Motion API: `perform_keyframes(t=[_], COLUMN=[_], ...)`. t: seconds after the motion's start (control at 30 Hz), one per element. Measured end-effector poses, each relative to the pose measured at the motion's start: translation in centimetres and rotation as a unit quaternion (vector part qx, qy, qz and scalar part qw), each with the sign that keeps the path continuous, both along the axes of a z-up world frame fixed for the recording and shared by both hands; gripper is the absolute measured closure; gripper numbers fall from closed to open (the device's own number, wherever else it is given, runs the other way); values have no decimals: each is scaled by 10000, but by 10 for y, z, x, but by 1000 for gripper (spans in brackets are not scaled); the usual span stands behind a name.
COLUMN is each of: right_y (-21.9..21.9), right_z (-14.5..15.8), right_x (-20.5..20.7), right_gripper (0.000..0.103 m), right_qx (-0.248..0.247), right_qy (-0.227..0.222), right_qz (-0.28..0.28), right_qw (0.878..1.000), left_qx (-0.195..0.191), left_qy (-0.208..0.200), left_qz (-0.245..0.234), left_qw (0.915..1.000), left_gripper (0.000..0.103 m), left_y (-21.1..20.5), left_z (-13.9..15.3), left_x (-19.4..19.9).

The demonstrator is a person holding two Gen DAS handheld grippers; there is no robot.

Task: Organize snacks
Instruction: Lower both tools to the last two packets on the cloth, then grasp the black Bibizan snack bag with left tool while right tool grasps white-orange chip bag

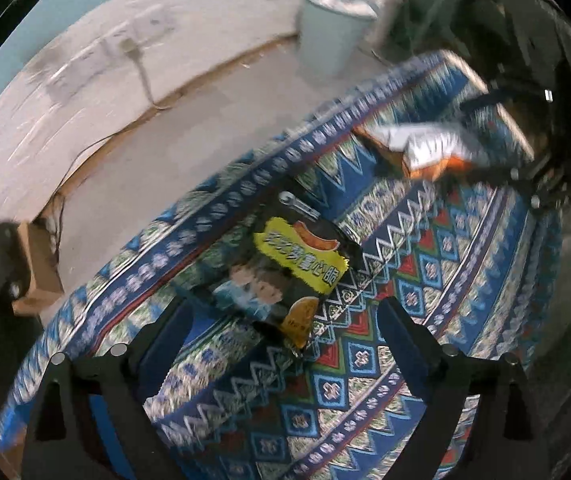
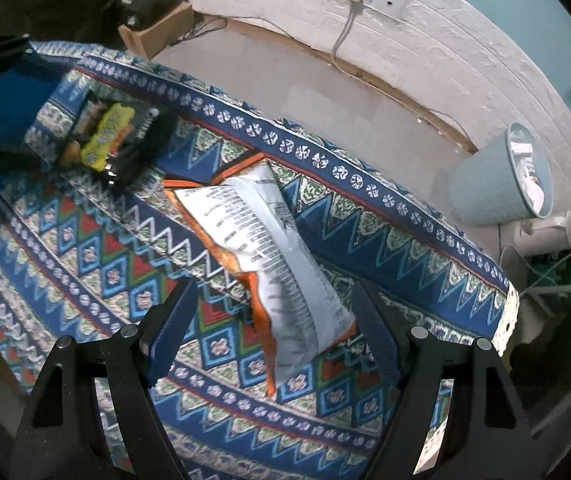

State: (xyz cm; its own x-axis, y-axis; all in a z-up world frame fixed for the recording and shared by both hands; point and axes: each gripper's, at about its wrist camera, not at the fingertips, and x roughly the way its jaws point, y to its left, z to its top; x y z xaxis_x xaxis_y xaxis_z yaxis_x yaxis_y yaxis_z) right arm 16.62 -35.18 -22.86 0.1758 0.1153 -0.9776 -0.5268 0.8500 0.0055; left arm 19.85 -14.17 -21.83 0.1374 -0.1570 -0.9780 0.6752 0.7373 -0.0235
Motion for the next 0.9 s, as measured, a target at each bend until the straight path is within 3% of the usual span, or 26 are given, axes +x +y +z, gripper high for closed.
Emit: perform_keyframes(t=[0.3, 0.67, 0.77, 0.9], right_y=[8, 16, 16, 8], right_z=[-34, -32, -33, -38], right_x=[7, 16, 19, 25], right_gripper=[25, 25, 31, 57], right_qx=[-320, -177, -63, 100], right_qy=[255, 246, 308, 557], right_qz=[139, 2, -107, -340], right_qw=[9991, 9995, 9994, 9978], left_qx=[328, 579, 586, 610], left_qy=[-169, -232, -310, -407], left_qz=[-751, -546, -570, -450], left_qw=[9965, 9966, 9962, 9963], left_gripper=[9, 9, 9, 19], left_y=[-30, -33, -33, -28], left_z=[-22, -55, -57, -59], left_x=[-6, 7, 5, -1])
